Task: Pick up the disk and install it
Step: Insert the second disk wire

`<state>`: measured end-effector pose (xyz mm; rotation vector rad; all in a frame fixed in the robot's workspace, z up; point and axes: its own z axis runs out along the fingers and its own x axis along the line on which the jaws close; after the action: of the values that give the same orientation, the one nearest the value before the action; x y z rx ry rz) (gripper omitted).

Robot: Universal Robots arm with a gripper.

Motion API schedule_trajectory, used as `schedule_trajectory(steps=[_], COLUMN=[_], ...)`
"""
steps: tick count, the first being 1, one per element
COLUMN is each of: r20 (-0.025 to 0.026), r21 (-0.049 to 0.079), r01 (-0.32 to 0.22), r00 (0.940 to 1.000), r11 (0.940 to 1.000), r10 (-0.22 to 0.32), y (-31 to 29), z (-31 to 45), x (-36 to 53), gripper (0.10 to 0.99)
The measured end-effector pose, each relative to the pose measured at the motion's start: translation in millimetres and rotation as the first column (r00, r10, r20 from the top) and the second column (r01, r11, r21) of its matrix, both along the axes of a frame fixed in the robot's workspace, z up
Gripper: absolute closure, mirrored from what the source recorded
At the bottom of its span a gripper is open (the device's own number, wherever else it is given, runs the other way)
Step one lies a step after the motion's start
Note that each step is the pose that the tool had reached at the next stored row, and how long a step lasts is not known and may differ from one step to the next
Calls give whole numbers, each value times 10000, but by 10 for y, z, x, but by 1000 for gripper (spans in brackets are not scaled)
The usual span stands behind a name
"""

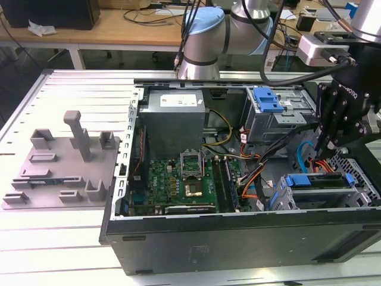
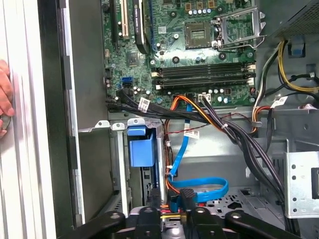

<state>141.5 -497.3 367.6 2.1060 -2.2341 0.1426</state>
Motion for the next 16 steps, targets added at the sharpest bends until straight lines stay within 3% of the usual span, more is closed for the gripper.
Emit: schedule_trajectory(steps=[2,8,13,16], r20=[0,0,0,5], r21=[-35,-60,118,306], r01=[0,0,0,-4], r00=[10000,10000,10000,10000], r11=[10000,10000,9999,9995], r10=[0,0,0,4], y=[1,-10,-146,-221], z=[0,1,0,-1], x=[0,0,0,0], gripper=[925,925,925,925])
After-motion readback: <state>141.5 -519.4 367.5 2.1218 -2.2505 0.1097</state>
